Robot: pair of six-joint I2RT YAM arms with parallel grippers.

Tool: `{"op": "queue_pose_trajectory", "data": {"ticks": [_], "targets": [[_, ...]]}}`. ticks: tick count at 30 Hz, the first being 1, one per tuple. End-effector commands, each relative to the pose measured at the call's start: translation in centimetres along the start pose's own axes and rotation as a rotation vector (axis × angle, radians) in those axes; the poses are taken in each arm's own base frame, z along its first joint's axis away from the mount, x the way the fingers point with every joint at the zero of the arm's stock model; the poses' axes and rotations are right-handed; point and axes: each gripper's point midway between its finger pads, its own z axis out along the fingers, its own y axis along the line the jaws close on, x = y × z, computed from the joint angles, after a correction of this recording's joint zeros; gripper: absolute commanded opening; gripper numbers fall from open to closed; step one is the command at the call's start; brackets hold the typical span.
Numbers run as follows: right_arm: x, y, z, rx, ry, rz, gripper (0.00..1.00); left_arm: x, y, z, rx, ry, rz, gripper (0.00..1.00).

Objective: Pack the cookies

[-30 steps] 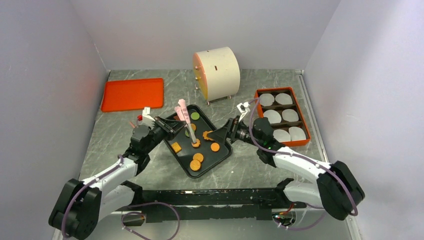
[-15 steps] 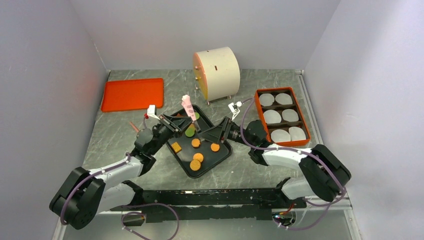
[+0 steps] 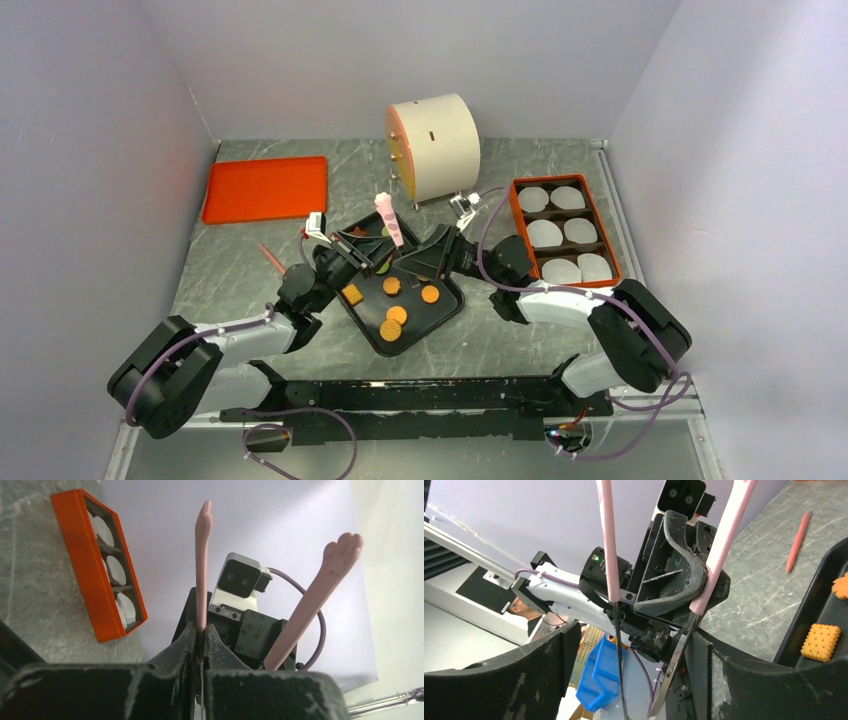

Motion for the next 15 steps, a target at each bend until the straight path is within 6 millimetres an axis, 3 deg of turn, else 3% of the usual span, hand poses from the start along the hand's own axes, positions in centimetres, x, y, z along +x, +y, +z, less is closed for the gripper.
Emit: {"op": "queue_pose_trajectory", "data": {"ticks": [1,9,15], "targets": [[-0.8,3.4,0.7,-0.124,0.009,-0.061,0.76,0.2,-2.7,0.4,0.118,-0.011,-0.004,0.05],[-0.6,3.6,0.6,-0.125,0.016,-0.059,0.67,1.4,-4.0,0.5,0.186,0.013,0.027,0.05],[-0.5,4.0,0.3,-0.129,0.027,-0.088,0.64,1.1,-3.9,0.1,0.182,-0.007,0.033,0.05]]}}
